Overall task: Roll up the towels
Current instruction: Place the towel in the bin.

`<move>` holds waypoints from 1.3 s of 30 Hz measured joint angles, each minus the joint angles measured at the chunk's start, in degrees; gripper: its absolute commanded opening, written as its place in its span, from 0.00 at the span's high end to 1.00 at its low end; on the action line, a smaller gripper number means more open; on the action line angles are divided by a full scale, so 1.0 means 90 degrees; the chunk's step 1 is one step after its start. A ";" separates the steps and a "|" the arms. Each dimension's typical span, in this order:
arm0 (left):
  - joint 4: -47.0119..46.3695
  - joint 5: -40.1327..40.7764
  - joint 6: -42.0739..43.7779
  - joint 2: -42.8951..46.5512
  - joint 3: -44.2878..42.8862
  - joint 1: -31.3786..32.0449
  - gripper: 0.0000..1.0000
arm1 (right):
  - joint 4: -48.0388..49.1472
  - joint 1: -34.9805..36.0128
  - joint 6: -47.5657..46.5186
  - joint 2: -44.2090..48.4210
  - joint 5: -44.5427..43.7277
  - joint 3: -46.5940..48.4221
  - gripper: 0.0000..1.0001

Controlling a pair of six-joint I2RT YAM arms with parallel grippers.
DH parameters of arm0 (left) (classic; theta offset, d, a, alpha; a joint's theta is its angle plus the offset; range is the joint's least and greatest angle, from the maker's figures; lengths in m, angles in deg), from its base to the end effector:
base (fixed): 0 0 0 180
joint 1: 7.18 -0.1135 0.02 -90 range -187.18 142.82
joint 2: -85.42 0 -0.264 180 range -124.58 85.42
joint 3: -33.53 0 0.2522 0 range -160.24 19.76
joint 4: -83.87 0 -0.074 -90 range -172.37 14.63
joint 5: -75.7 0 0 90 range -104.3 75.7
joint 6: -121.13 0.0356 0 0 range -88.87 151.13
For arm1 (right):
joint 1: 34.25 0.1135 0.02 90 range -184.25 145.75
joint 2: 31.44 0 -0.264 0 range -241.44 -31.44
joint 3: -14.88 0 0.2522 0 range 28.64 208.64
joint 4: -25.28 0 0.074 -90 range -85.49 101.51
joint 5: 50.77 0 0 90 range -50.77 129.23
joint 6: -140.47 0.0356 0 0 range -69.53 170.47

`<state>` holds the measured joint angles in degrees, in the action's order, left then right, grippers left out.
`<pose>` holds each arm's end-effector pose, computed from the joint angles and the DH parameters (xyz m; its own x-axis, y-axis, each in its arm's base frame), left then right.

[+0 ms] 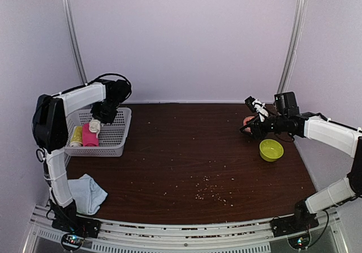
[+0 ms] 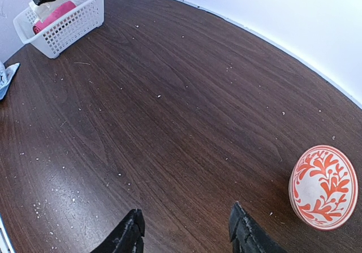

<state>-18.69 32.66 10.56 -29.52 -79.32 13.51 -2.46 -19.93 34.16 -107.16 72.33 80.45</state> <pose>0.3845 -0.1174 0.2470 -0.9023 0.0845 -0.4227 -0.2138 0.7638 0.6090 0.2714 0.0893 0.2611 -0.3957 -0.3438 -0.8516 -0.7668 0.6341 0.1003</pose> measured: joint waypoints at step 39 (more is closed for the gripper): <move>-0.0296 0.0338 -0.0476 -0.1812 0.0233 -0.0588 1.00 | -0.0143 -0.0012 -0.0051 -0.0005 0.0134 0.0000 0.48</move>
<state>-21.36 35.70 6.27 -45.82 -77.23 8.22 -3.75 -20.04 33.70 -107.20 73.53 80.45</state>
